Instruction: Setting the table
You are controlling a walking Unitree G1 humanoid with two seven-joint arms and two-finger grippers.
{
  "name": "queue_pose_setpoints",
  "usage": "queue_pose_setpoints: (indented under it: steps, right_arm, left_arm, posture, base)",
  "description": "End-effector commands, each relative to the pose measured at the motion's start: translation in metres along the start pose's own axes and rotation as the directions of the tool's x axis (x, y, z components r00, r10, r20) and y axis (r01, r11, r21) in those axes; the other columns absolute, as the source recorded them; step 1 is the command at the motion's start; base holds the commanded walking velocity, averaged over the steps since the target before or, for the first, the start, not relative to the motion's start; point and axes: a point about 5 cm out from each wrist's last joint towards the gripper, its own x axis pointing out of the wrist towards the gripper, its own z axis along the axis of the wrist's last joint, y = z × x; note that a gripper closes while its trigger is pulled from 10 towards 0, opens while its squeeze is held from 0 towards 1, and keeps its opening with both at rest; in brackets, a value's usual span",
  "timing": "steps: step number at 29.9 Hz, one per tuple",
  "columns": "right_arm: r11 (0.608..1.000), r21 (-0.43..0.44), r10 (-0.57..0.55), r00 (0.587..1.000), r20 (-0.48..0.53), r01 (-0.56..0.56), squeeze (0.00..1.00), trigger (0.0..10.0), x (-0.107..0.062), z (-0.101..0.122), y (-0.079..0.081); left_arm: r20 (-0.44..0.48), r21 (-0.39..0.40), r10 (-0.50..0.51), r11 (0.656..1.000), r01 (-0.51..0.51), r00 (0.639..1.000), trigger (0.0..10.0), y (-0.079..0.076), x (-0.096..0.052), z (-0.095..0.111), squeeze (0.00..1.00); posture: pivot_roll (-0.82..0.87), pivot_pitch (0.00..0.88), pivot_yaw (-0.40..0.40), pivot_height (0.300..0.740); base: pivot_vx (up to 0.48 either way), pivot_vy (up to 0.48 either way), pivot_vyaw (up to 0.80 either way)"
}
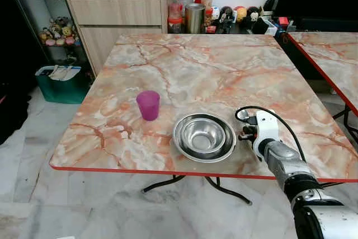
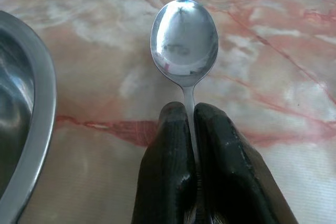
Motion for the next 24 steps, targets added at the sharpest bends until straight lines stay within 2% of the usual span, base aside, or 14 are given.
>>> queue_pose_setpoints:
  steps: [1, 20, 22, 24]
  right_arm:
    - [1.0, -0.019, -0.001, 1.0, 0.012, 0.001, 0.0, 10.0, 0.0005, 0.0058, -0.0021]
    - [1.0, -0.007, -0.015, 1.0, -0.018, 0.015, 0.01, 10.0, 0.0001, -0.0033, -0.0027]
    - [1.0, -0.005, -0.015, 1.0, -0.019, 0.015, 0.06, 10.0, 0.0002, -0.0035, -0.0025]
    - [1.0, -0.005, -0.014, 1.0, -0.019, 0.014, 0.22, 10.0, 0.0003, -0.004, -0.0019]
  left_arm:
    - [-0.014, 0.013, 0.009, 1.0, -0.009, 1.0, 10.0, 0.0021, 0.0001, -0.0007, 0.0]
    - [-0.017, 0.018, 0.015, 1.0, -0.015, 1.0, 10.0, 0.0033, 0.0003, -0.0002, 0.0]
    - [-0.017, 0.018, 0.016, 1.0, -0.016, 1.0, 10.0, 0.0034, 0.0003, -0.0001, 0.0]
    - [-0.017, 0.018, 0.016, 1.0, -0.016, 1.0, 10.0, 0.0034, 0.0003, 0.0, 0.0]
  posture:
    - [0.06, 0.0, -0.008, 0.732]
    - [0.07, 0.0, -0.004, 0.732]
    - [0.07, 0.0, -0.004, 0.732]
    - [0.07, 0.0, -0.004, 0.732]
  base:
    - [0.0, 0.0, 0.0]
    - [0.0, 0.0, 0.0]
    - [0.0, 0.0, 0.0]
    - [0.0, 0.0, 0.0]
